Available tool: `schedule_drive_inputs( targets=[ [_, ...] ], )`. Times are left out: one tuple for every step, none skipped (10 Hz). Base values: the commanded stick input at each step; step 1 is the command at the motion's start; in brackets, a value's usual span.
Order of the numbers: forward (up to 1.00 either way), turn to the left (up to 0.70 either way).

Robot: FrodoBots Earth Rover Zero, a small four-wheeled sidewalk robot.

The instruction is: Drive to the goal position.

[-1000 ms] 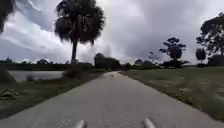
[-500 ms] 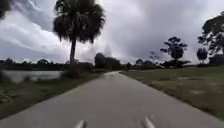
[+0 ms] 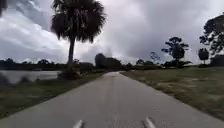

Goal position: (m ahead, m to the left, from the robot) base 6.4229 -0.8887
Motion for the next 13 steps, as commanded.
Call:
schedule_drive_inputs(
  targets=[
    [0.7,0.0],
    [0.7,0.0],
    [0.7,0.0],
    [0.7,-0.01],
    [0.7,-0.06],
    [0.7,-0.06],
    [0.7,-0.06],
    [0.7,-0.03],
    [0.7,0.0],
    [0.7,0.0],
    [0.7,0.0],
    [0.7,0.0],
    [0.7,0.0]
  ],
)
